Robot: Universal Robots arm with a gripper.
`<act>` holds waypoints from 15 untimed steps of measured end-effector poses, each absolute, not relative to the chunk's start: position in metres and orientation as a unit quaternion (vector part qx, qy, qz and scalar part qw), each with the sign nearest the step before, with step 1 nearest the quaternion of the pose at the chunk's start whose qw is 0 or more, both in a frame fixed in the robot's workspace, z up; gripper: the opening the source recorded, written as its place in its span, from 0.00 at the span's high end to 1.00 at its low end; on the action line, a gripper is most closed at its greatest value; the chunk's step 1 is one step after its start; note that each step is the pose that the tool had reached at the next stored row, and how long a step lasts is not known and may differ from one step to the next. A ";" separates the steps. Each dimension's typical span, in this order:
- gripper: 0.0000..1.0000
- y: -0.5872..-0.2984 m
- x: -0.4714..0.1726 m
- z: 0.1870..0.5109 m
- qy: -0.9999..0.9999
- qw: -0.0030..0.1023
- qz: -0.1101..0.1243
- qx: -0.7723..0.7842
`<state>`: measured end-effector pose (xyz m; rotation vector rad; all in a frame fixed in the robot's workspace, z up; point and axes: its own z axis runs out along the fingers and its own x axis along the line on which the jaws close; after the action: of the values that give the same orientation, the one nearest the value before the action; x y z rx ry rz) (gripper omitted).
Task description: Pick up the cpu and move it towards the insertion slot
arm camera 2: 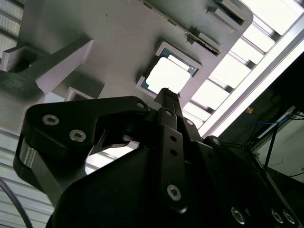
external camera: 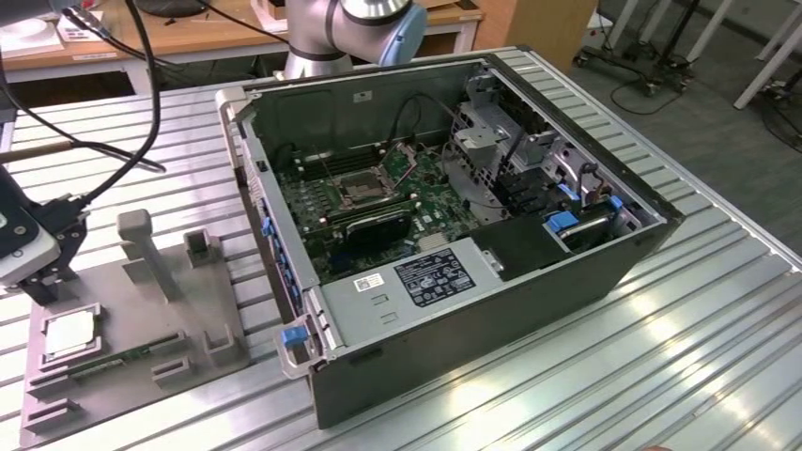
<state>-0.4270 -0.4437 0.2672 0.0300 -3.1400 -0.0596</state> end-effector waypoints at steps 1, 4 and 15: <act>0.89 -0.444 -0.427 0.267 -1.000 0.000 -0.019 0.010; 0.89 -0.444 -0.427 0.266 -1.000 0.000 -0.019 0.010; 0.89 -0.444 -0.427 0.264 -1.000 0.000 -0.019 0.010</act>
<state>-0.4270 -0.4437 0.2636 0.0300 -3.1401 -0.0599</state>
